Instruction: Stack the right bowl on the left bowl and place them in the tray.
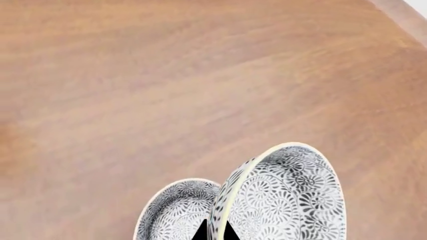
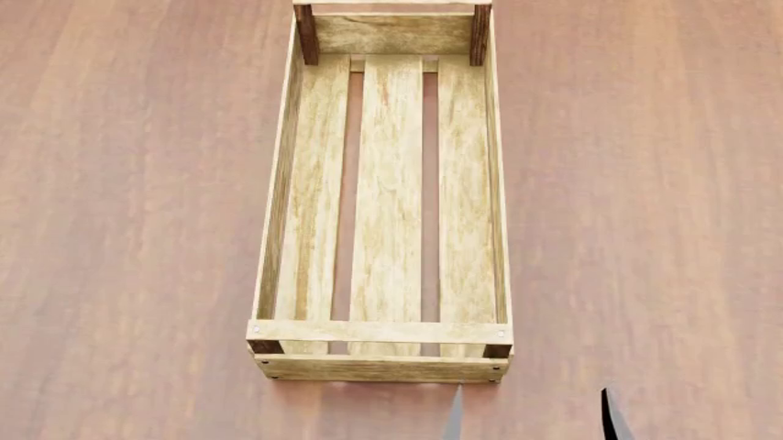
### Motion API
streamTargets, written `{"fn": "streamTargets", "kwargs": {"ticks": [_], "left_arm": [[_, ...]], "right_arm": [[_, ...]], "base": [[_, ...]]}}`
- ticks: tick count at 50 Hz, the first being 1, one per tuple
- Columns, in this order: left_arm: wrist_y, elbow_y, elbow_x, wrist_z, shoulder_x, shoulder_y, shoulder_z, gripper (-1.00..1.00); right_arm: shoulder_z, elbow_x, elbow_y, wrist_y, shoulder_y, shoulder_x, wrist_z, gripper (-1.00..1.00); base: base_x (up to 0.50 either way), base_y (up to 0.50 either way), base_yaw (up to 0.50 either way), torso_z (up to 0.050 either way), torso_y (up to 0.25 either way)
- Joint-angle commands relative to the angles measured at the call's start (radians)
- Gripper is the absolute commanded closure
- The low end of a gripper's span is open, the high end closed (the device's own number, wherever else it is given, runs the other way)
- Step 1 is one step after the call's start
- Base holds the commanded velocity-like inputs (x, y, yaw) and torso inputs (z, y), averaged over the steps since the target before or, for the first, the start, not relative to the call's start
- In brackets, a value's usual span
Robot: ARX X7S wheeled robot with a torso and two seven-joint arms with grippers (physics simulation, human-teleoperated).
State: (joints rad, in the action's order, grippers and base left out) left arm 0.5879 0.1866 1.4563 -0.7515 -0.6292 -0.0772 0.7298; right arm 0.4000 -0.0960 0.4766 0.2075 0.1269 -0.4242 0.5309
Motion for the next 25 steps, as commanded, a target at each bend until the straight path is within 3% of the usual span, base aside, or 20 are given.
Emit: {"fn": "streamTargets", "kwargs": {"ticks": [1,25], "left_arm": [[-0.022,-0.027,-0.043,0.041,0.026,0.009,0.010,1.00],[-0.045,-0.106,-0.100,0.077,0.046,0.018,-0.024,1.00]], "right_arm": [[-0.020,0.019,-0.007,0.005,-0.001,0.017,-0.020,-1.00],[-0.017,0.019,-0.010,0.006,-0.001,0.012,-0.013,-1.00]], "base": [[0.00,0.00,0.00,0.000,0.000],[0.00,0.00,0.00,0.001,0.000]]}}
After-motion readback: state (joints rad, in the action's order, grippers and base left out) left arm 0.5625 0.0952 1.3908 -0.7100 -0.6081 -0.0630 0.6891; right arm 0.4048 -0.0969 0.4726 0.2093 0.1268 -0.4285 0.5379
